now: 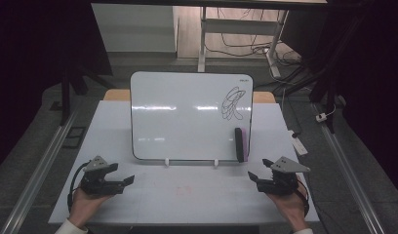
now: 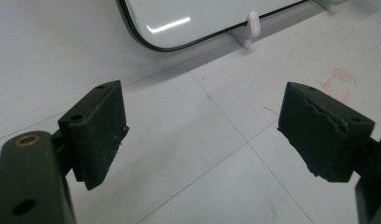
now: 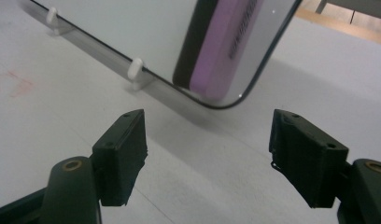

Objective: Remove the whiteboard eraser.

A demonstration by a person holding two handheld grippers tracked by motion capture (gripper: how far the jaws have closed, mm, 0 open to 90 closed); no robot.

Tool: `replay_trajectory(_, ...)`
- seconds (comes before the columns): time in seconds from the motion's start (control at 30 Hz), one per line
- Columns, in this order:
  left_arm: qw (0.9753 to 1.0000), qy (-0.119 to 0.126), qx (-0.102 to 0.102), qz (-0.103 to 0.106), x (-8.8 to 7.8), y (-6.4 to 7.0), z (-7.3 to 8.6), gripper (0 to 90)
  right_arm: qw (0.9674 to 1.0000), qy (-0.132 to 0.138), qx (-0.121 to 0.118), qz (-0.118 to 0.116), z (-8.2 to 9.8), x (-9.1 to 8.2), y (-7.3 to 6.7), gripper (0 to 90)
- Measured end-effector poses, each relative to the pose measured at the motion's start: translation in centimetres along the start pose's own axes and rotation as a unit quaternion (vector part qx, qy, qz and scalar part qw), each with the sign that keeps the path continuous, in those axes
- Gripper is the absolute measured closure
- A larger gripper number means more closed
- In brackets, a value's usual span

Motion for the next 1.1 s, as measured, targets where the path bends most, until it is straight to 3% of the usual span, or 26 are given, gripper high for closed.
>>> replay_trajectory(0.3,1.0,0.001,-0.003,-0.001,-0.1,-0.1,0.0,16.5,1.0,0.003,-0.002,0.006,-2.4,0.2,-1.2,28.1)
replay_trajectory(0.6,1.0,-0.002,0.002,-0.003,0.1,0.1,0.1,17.2,0.9994,-0.008,-0.003,0.034,-4.0,2.4,-1.8,28.6)
replay_trajectory(0.9,1.0,0.002,0.004,-0.008,0.1,0.0,0.2,17.8,0.9969,-0.01,0.014,0.076,-4.5,4.3,-1.2,39.4)
replay_trajectory(0.97,0.9999,0.003,0.008,-0.01,0.0,0.0,0.2,18.6,0.996,-0.002,0.012,0.089,-4.6,4.6,-1.4,45.2)
replay_trajectory(1.1,0.9999,0.005,0.007,-0.013,0.1,0.0,0.3,18.6,0.9942,-0.012,0.004,0.107,-4.5,5.2,-1.6,50.0)
Point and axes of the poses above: each handheld gripper's, and its own axes: x roughly forward along the jaws, z roughly out of its underside, y roughly to its right, the point moved 4 cm from there along x, roughly forward along the jaws
